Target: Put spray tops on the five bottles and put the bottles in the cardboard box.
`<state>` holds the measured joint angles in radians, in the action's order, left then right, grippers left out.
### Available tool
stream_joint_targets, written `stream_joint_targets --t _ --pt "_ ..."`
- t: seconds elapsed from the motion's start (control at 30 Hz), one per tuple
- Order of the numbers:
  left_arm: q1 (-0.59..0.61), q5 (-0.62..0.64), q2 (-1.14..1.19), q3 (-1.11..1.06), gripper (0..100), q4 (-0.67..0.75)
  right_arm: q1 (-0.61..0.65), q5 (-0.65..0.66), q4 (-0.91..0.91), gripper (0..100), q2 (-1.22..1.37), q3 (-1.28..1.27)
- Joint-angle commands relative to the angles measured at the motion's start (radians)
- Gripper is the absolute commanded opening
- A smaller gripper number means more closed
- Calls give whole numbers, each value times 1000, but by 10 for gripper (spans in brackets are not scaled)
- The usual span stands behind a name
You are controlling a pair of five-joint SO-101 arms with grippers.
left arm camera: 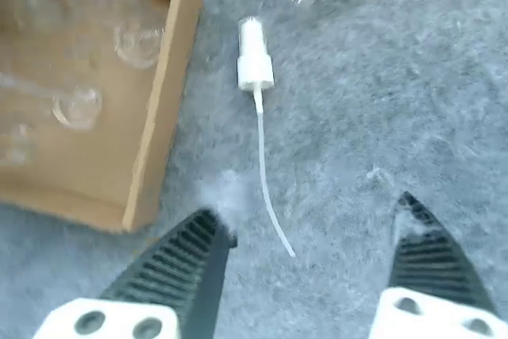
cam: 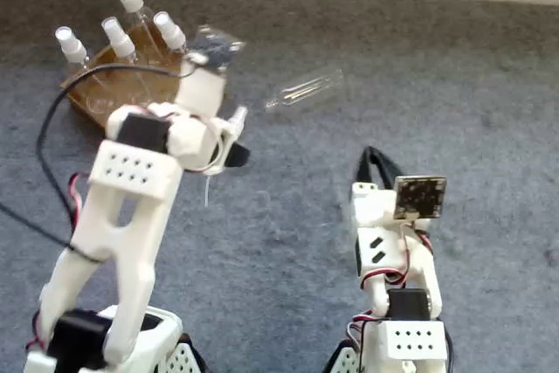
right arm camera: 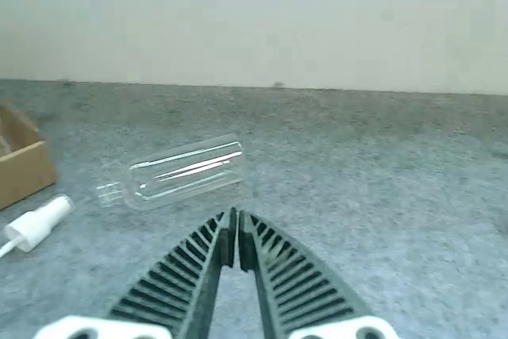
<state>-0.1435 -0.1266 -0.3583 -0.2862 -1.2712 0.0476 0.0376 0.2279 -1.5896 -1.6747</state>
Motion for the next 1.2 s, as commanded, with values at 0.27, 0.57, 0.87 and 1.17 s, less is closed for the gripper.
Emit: stream_joint_targets --t 0.27,0.57,0.87,1.17 --pt "-59 -189 308 348 263 15 -148 5 53 8 -10 -177" --pt "-93 -288 478 492 267 135 -145 5 54 8 -5 -177" --pt "-153 -431 717 707 341 94 -145 5 54 8 -4 -177" --pt "-150 -433 998 975 354 135 -143 5 56 8 -2 -177"
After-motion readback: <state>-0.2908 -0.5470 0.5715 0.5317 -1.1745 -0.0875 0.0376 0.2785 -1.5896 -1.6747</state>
